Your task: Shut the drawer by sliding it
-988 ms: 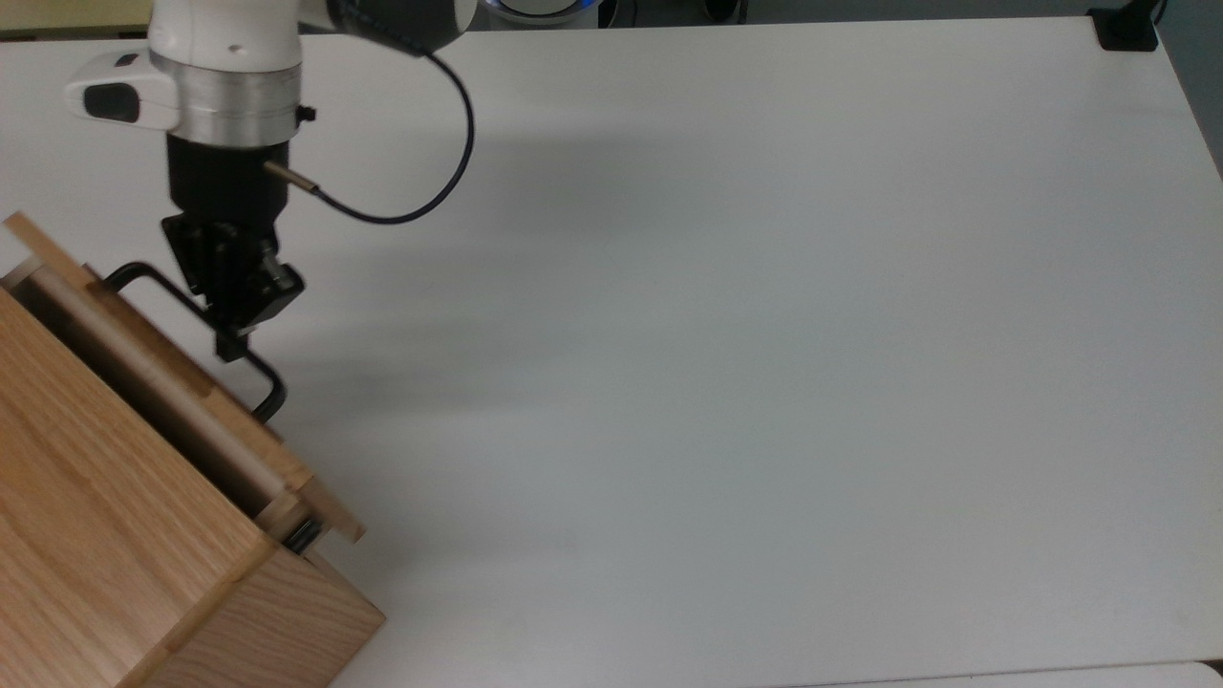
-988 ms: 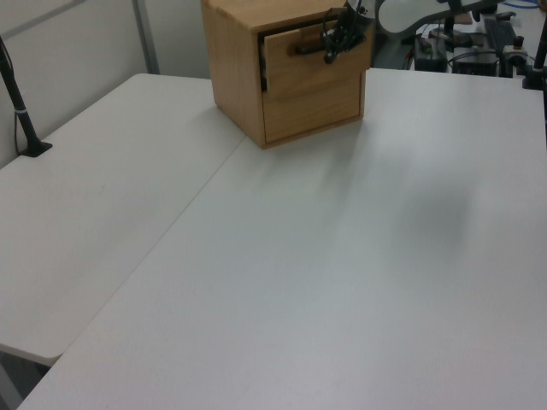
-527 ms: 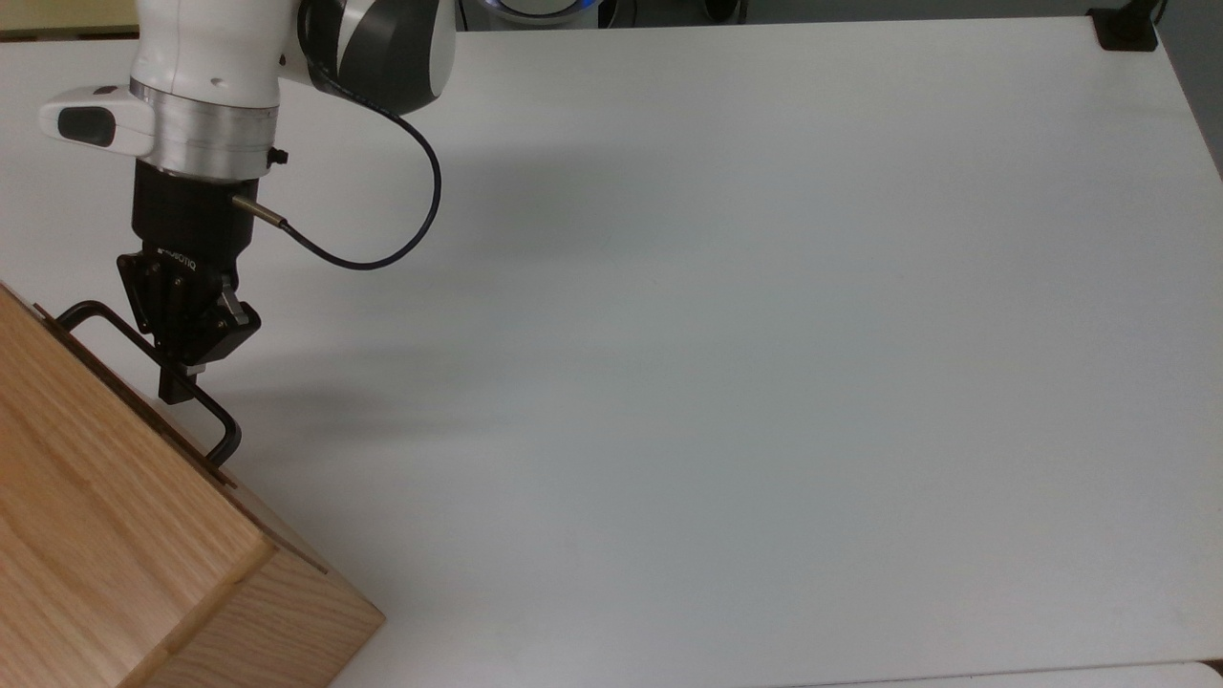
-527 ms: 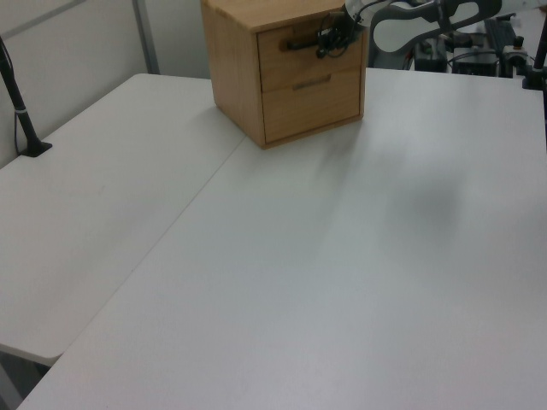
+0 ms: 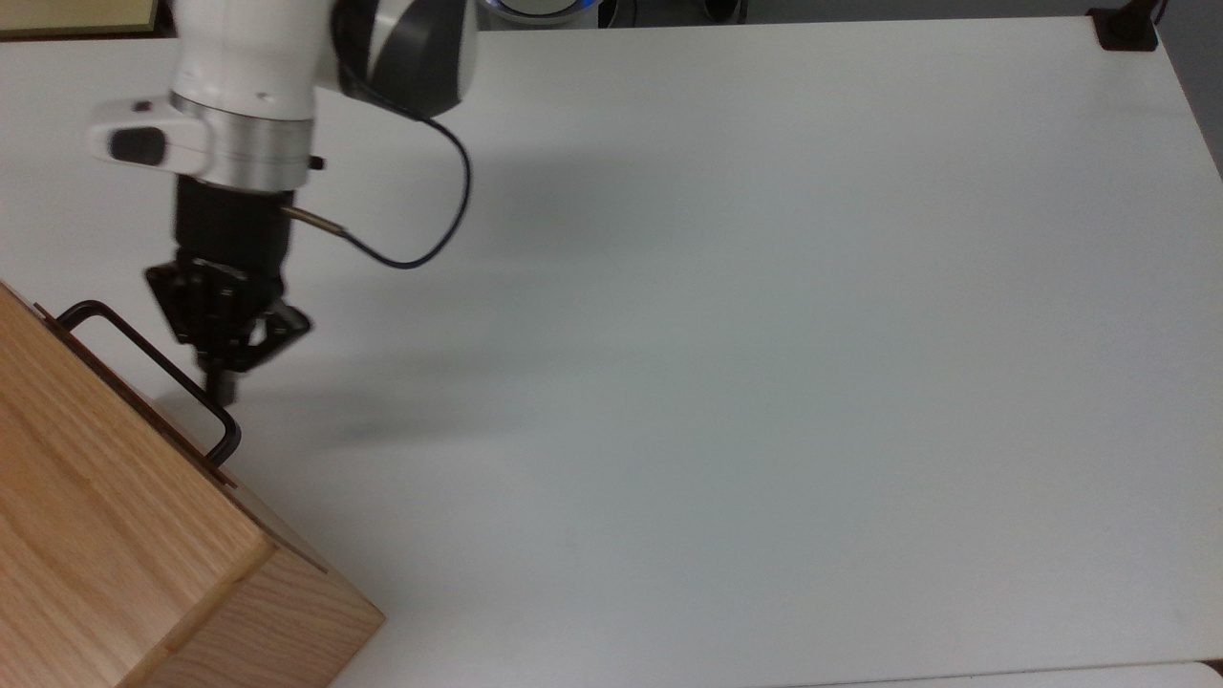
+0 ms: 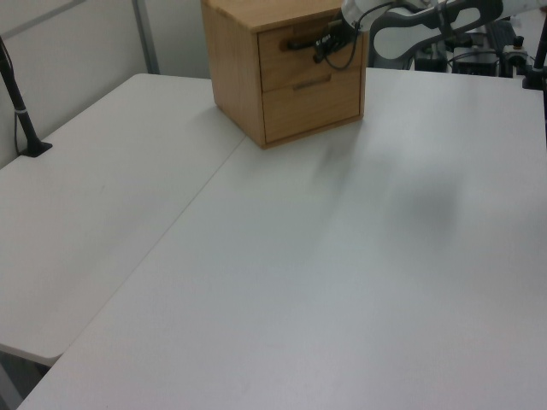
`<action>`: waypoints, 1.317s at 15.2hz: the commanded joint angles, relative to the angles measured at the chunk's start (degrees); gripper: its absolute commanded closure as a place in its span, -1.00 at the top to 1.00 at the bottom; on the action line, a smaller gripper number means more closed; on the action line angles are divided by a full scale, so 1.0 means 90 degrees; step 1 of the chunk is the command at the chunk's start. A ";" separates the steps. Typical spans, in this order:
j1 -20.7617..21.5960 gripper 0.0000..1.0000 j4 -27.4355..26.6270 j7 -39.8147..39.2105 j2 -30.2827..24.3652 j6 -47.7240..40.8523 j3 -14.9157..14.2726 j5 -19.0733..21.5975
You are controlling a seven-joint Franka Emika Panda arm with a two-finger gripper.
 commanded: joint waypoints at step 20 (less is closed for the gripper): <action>0.0658 -0.53 -0.0926 -0.1780 -0.2806 -0.6573 0.0960 0.0717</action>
